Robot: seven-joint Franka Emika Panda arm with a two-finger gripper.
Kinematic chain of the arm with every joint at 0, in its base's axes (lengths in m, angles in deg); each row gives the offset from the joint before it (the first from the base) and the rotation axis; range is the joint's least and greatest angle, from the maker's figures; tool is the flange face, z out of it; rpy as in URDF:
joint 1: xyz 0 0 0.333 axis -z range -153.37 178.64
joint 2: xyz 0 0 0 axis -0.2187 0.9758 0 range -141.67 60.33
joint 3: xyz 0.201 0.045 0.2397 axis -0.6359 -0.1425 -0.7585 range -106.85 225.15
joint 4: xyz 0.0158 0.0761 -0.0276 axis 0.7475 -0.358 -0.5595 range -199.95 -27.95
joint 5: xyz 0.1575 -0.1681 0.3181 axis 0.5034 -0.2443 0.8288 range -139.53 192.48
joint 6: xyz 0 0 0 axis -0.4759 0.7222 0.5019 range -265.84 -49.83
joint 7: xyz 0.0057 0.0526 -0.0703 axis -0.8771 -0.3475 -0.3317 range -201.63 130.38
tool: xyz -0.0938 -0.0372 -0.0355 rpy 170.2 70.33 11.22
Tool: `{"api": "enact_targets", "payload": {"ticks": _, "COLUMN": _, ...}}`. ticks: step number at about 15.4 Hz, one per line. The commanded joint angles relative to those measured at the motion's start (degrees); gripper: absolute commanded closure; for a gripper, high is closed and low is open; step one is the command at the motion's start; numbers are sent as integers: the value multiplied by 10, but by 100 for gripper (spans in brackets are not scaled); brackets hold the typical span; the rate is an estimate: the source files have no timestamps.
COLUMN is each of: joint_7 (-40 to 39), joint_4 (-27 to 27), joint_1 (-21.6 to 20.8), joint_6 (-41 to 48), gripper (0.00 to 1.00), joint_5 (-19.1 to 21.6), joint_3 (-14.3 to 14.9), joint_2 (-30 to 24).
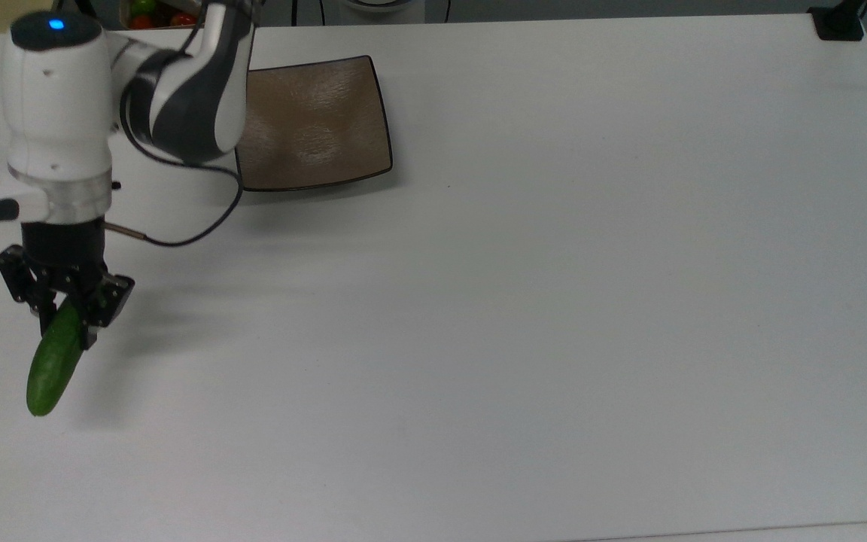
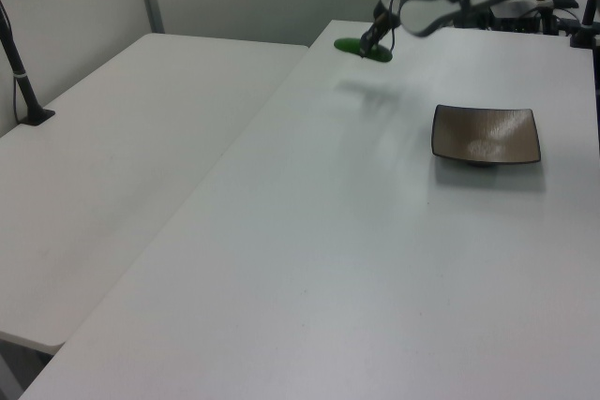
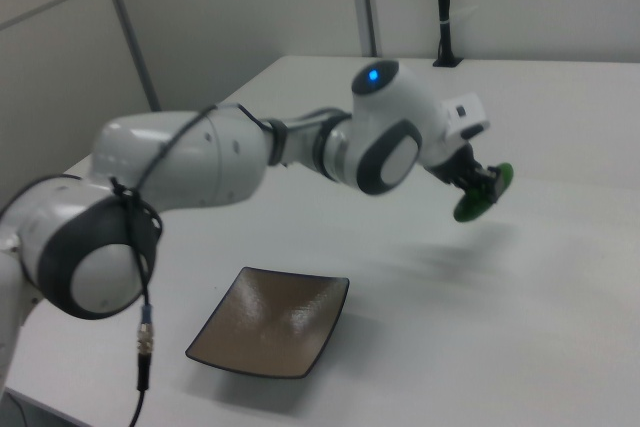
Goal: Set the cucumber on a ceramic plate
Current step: 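Lift the cucumber and carry it toward the dark square plate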
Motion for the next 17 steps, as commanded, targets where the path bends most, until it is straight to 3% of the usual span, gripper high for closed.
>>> {"api": "enact_targets", "payload": {"ticks": 1, "joint_7": -9, "joint_4": -84, "joint_1": -12, "joint_6": 111, "gripper": 96, "joint_5": -1, "joint_3": -11, "joint_2": -129}}
{"api": "enact_targets", "payload": {"ticks": 4, "joint_7": -11, "joint_4": -142, "joint_1": -31, "joint_6": 208, "gripper": 96, "joint_5": 1, "joint_3": -12, "joint_2": -226}}
{"api": "enact_targets", "payload": {"ticks": 9, "joint_7": -49, "joint_4": -202, "joint_1": -69, "joint_6": 362, "gripper": 95, "joint_5": 2, "joint_3": -11, "joint_2": -323}}
{"api": "enact_targets", "payload": {"ticks": 17, "joint_7": -55, "joint_4": -378, "joint_1": -102, "joint_6": 408, "gripper": 95, "joint_5": 1, "joint_3": -12, "joint_2": -444}}
